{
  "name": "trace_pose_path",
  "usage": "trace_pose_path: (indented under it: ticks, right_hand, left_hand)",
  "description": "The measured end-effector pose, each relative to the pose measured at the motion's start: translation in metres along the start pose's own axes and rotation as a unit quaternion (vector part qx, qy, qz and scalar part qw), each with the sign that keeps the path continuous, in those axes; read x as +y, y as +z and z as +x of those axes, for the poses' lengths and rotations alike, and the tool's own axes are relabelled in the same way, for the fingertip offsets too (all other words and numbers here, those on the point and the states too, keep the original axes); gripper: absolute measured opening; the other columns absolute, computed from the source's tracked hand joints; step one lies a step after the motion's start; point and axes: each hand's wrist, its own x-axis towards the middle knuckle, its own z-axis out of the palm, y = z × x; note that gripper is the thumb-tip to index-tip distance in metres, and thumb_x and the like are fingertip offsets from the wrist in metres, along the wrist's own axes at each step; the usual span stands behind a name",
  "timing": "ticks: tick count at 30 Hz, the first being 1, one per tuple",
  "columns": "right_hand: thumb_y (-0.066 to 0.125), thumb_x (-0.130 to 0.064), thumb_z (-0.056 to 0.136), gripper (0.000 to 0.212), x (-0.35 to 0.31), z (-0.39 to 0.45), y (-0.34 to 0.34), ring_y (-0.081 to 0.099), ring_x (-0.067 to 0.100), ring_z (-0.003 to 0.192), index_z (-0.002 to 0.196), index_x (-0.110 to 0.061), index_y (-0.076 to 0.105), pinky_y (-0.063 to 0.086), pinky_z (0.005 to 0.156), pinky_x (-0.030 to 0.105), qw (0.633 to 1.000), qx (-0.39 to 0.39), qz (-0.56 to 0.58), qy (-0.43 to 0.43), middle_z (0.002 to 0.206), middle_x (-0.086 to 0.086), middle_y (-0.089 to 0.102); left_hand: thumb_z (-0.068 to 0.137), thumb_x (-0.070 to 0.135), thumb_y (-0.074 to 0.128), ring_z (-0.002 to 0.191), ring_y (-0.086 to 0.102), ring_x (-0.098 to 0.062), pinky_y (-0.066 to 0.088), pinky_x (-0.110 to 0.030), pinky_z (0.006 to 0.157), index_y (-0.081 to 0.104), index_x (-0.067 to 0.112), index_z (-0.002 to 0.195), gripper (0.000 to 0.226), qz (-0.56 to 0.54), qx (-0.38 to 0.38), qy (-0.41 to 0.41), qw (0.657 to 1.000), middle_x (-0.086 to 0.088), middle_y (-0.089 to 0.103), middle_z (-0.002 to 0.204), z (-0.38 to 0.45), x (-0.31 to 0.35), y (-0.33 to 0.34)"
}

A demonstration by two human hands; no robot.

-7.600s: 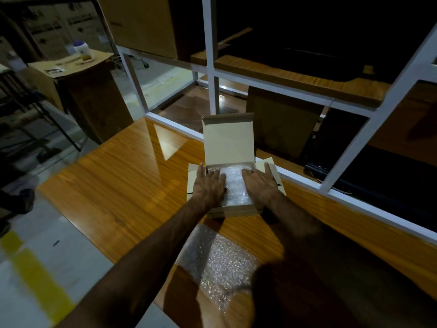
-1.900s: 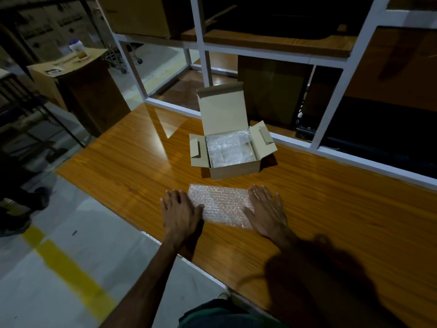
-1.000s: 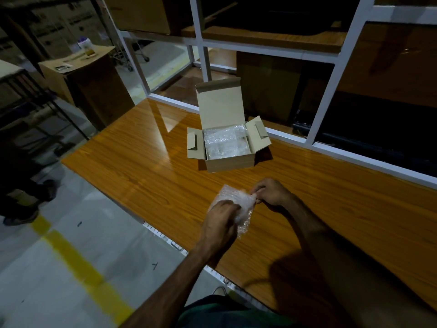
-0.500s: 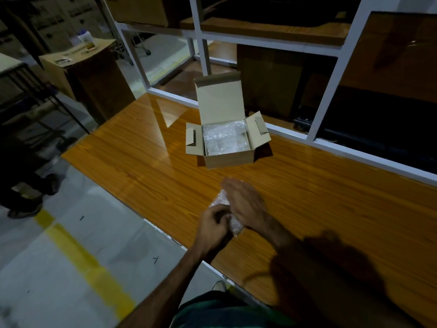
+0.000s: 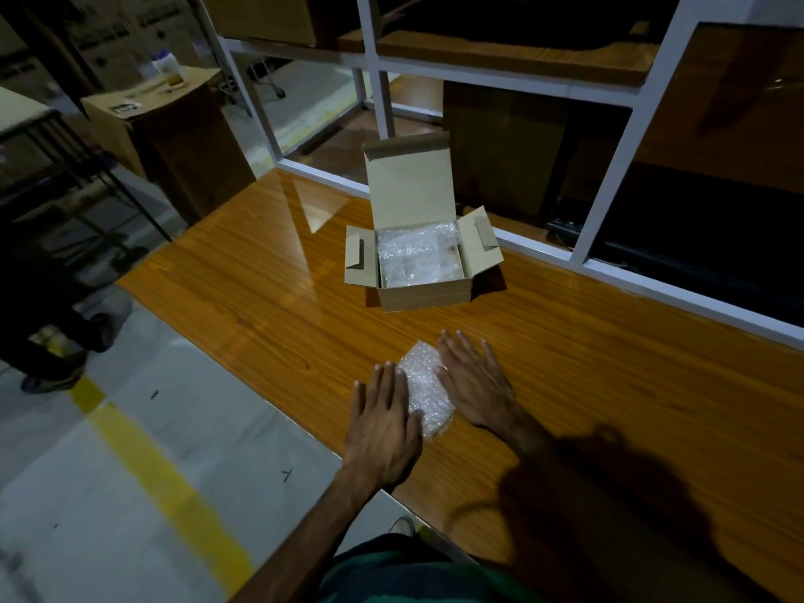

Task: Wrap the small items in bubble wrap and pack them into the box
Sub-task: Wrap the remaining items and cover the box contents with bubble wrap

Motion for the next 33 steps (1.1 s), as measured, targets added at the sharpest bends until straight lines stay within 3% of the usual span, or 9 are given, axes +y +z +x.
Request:
trace_pose_path:
  ticks: [5, 8, 12, 17, 20, 22, 25, 28, 33]
  right_hand:
    - [0.07, -0.051, 0.096, 0.05, 0.004, 0.008, -0.023, 0.048, 0.024, 0.136, 0.139, -0.028, 0.061, 0.04, 0.108, 0.04, 0.994, 0.028, 0.093, 0.047, 0.147, 0.002, 0.051]
    - [0.083, -0.047, 0.084, 0.041, 0.001, 0.014, -0.035, 0.054, 0.021, 0.115, 0.113, -0.025, 0.065, 0.049, 0.094, 0.037, 0.984, -0.045, 0.136, 0.105, 0.125, 0.0, 0.053]
    - [0.085, -0.038, 0.081, 0.027, -0.003, 0.016, -0.042, 0.068, 0.021, 0.094, 0.096, -0.022, 0.068, 0.062, 0.087, 0.049, 0.974, -0.068, 0.178, 0.122, 0.105, 0.0, 0.068]
    - [0.079, -0.012, 0.092, 0.025, 0.001, 0.009, -0.06, 0.074, 0.025, 0.095, 0.11, -0.014, 0.062, 0.065, 0.08, 0.046, 0.917, -0.092, 0.374, 0.102, 0.112, 0.009, 0.072]
    - [0.078, -0.011, 0.093, 0.03, -0.001, 0.003, -0.069, 0.076, 0.026, 0.091, 0.113, -0.011, 0.057, 0.066, 0.072, 0.042, 0.872, -0.004, 0.475, 0.12, 0.111, 0.01, 0.073]
    - [0.079, -0.016, 0.093, 0.033, -0.003, 0.001, -0.073, 0.076, 0.026, 0.092, 0.115, -0.01, 0.054, 0.065, 0.078, 0.048, 0.836, 0.045, 0.531, 0.129, 0.109, 0.013, 0.074]
    - [0.076, -0.024, 0.097, 0.027, -0.007, 0.002, -0.077, 0.071, 0.024, 0.101, 0.114, -0.016, 0.056, 0.06, 0.085, 0.046, 0.825, 0.109, 0.538, 0.137, 0.107, 0.01, 0.073]
    - [0.07, -0.02, 0.1, 0.01, -0.007, 0.007, -0.08, 0.07, 0.019, 0.105, 0.102, -0.024, 0.061, 0.06, 0.087, 0.043, 0.814, 0.159, 0.542, 0.133, 0.105, 0.002, 0.073]
    - [0.062, -0.005, 0.102, 0.03, -0.007, 0.027, -0.091, 0.068, 0.012, 0.113, 0.096, -0.03, 0.077, 0.055, 0.105, 0.053, 0.802, 0.157, 0.563, 0.127, 0.107, -0.014, 0.075]
  left_hand:
    - [0.098, 0.072, 0.02, 0.159, -0.02, -0.034, -0.016, -0.054, 0.126, -0.002, 0.01, 0.167, 0.095, -0.048, 0.012, -0.09, 0.995, -0.018, -0.014, 0.173, 0.002, 0.006, -0.007]
    - [0.083, 0.081, 0.041, 0.161, -0.008, -0.034, -0.009, -0.053, 0.127, 0.027, 0.008, 0.161, 0.108, -0.104, 0.039, -0.131, 0.985, -0.019, 0.002, 0.175, 0.006, 0.0, -0.01]
    - [0.065, 0.072, 0.067, 0.157, 0.018, -0.031, -0.003, -0.055, 0.128, 0.062, 0.021, 0.123, 0.078, -0.163, 0.084, -0.134, 0.974, -0.008, 0.044, 0.151, 0.009, -0.009, -0.019]
    - [0.073, 0.034, 0.079, 0.101, 0.064, -0.013, 0.015, -0.054, 0.125, 0.058, 0.024, 0.101, 0.036, -0.308, 0.165, -0.136, 0.927, 0.006, 0.066, 0.097, 0.011, -0.006, -0.019]
    - [0.089, 0.018, 0.08, 0.08, 0.071, -0.007, 0.063, -0.039, 0.081, 0.051, 0.024, 0.124, 0.045, -0.494, 0.205, -0.161, 0.83, 0.003, 0.072, 0.098, 0.012, 0.007, -0.036]
    - [0.094, 0.018, 0.078, 0.078, 0.074, -0.013, 0.062, -0.032, 0.063, 0.043, 0.027, 0.141, 0.059, -0.553, 0.226, -0.155, 0.787, -0.004, 0.074, 0.097, 0.019, 0.009, -0.047]
    - [0.096, 0.013, 0.075, 0.081, 0.074, -0.023, 0.063, -0.045, 0.065, 0.039, 0.027, 0.142, 0.06, -0.598, 0.22, -0.116, 0.762, -0.009, 0.07, 0.103, 0.038, 0.014, -0.065]
    - [0.1, 0.006, 0.068, 0.089, 0.074, -0.023, 0.064, -0.045, 0.066, 0.042, 0.027, 0.134, 0.048, -0.607, 0.214, -0.067, 0.762, -0.007, 0.065, 0.114, 0.057, 0.019, -0.079]
    - [0.105, 0.008, 0.058, 0.1, 0.068, -0.026, 0.062, -0.04, 0.069, 0.056, 0.016, 0.128, 0.025, -0.575, 0.276, 0.0, 0.77, -0.002, 0.063, 0.121, 0.089, 0.012, -0.086]
